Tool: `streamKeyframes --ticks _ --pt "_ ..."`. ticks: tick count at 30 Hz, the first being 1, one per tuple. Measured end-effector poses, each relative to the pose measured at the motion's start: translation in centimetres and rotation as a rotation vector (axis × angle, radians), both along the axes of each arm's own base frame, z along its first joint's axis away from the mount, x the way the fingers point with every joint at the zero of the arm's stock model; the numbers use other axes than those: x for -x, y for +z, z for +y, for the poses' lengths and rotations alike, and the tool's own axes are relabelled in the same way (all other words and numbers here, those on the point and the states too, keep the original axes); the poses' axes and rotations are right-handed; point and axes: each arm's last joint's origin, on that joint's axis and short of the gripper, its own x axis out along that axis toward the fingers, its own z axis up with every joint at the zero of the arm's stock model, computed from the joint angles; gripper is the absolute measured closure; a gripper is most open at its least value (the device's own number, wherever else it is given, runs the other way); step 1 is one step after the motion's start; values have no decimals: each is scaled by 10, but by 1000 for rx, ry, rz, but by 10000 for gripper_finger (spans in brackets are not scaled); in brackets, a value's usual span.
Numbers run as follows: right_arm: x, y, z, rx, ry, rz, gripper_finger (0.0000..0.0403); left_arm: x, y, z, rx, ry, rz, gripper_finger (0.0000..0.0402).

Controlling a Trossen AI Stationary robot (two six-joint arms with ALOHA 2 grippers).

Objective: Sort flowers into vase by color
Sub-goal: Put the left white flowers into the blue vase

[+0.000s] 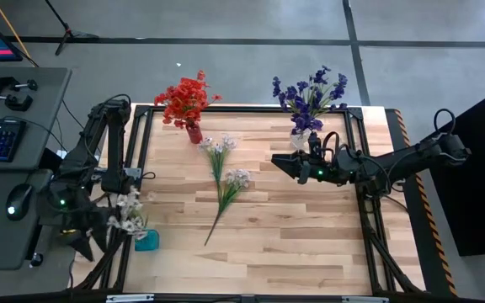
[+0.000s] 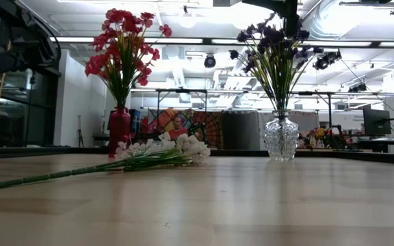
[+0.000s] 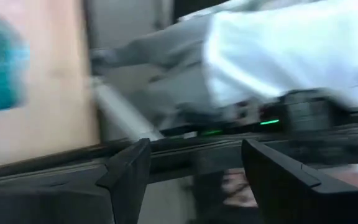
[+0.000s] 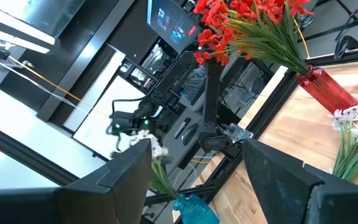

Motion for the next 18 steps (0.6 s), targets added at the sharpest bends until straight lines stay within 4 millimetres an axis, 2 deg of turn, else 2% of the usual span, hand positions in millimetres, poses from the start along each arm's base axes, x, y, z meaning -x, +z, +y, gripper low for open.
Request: streamKeyframes --ticks 7,11,14,18 --pt "0 0 0 25 4 7 160 -2 49 -9 446 68 -158 163" --pt "0 0 1 39 27 9 160 -7 74 -3 614 209 -329 163" --pt "0 0 1 44 41 10 160 -14 102 12 569 375 -595 163" --pt "0 0 1 57 43 14 160 -22 161 48 307 591 -979 163"
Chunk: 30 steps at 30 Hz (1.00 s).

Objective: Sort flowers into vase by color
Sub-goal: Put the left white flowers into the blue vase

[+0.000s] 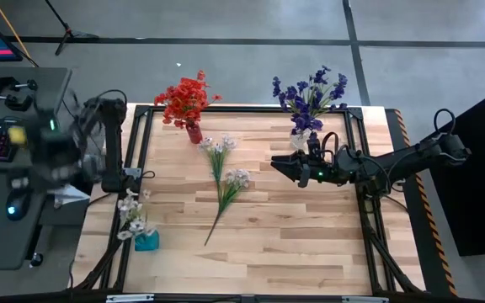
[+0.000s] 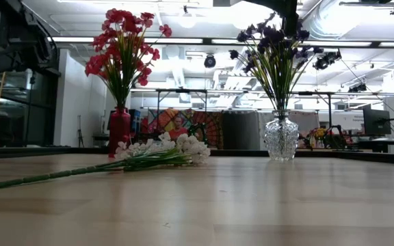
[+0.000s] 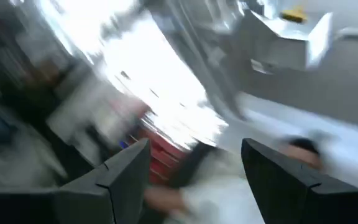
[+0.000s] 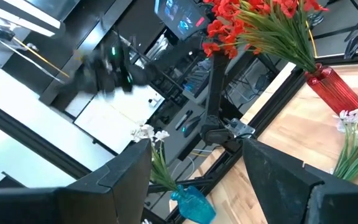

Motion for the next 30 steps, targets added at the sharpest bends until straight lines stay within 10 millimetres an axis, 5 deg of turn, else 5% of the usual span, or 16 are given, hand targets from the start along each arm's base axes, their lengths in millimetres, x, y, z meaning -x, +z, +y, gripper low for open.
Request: streamKeyframes --ticks 3,7,13,25,30 --pt "0 0 0 2 1 2 160 -6 41 29 -209 325 1 163" --pt "0 0 1 22 30 6 160 -11 69 56 -552 680 202 163" --pt "0 0 2 60 84 9 160 -3 82 107 -439 838 289 165" --pt "0 0 4 82 129 7 160 -7 92 89 -508 893 266 198" --pt "0 0 4 81 134 7 160 -9 118 82 -584 936 200 202"
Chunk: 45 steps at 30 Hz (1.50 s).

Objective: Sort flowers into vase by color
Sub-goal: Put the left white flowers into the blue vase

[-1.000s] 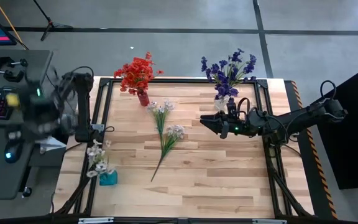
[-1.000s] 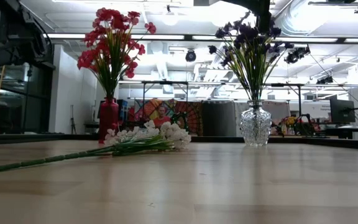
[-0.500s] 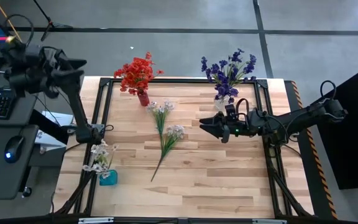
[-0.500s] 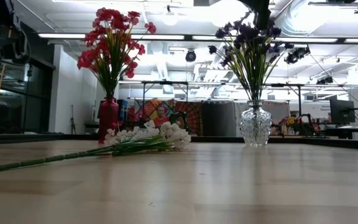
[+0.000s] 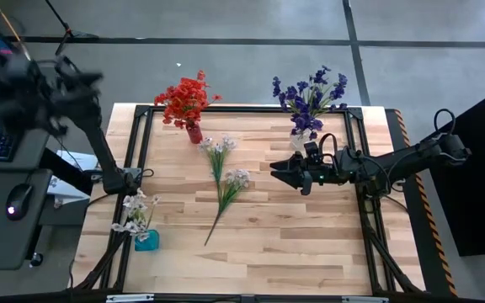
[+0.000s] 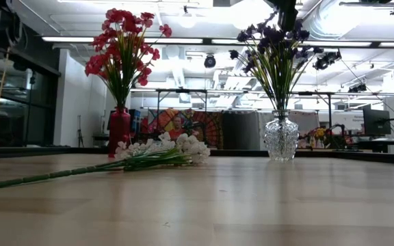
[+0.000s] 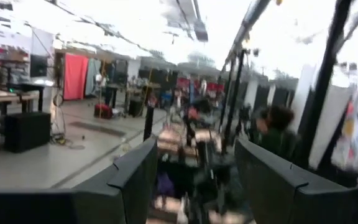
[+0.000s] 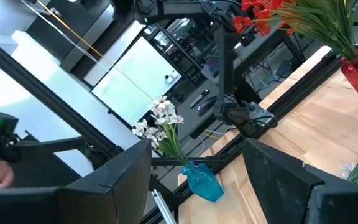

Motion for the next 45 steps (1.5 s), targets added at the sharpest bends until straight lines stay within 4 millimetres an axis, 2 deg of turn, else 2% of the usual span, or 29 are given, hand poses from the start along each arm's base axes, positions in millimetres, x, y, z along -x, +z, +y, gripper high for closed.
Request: streamKeyframes --ticks 3,10,14,16,18,20,27,29,35,45 --pt "0 0 0 -7 0 0 160 3 26 8 -5 8 -35 202" --pt "0 0 0 -32 -7 -2 160 -1 82 -8 -244 26 -49 202" --pt "0 0 0 -52 -8 -3 160 3 107 7 -277 24 -78 202" --pt "0 0 -1 -54 -23 -3 160 5 118 8 -308 5 -195 202" --pt "0 0 -1 -55 -41 -4 160 6 122 0 -388 14 -384 202" --pt "0 0 -2 -56 -52 -4 160 5 125 -10 -472 35 -502 202" --pt "0 1 -2 -48 -53 -8 160 10 130 -11 -515 -29 -717 202" --pt "0 0 -2 -44 -53 -3 160 7 130 -29 -593 -66 -775 202" --pt "0 0 -2 -24 -53 3 160 -20 116 -116 -896 -212 -791 202" --pt "0 -9 1 1 20 89 160 -58 83 -216 -1051 -223 -508 202"
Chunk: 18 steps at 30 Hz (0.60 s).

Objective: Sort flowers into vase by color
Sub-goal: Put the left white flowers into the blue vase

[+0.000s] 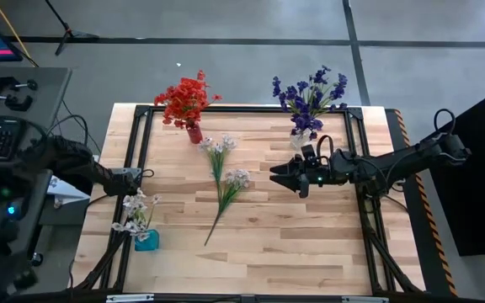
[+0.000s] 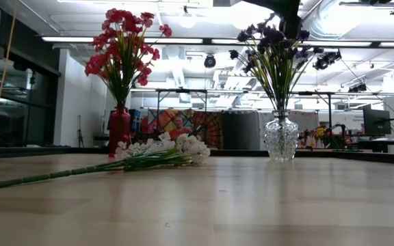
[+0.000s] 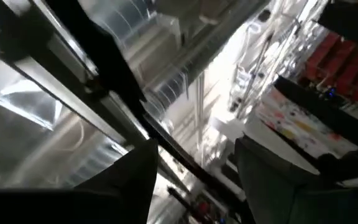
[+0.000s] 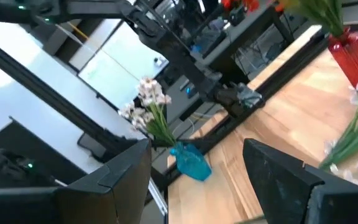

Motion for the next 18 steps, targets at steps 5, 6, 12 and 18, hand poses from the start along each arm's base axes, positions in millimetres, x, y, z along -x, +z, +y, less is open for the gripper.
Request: streamKeyframes --ticks 5,6,12,18 --pt "0 -4 2 5 72 44 160 -48 0 20 169 189 62 202" --pt "0 -5 2 6 86 53 160 -62 0 28 198 247 65 202" --pt "1 -9 4 9 160 98 160 -135 -7 114 426 644 111 202" --pt "1 -12 5 47 167 126 160 -158 -29 209 705 753 268 202"
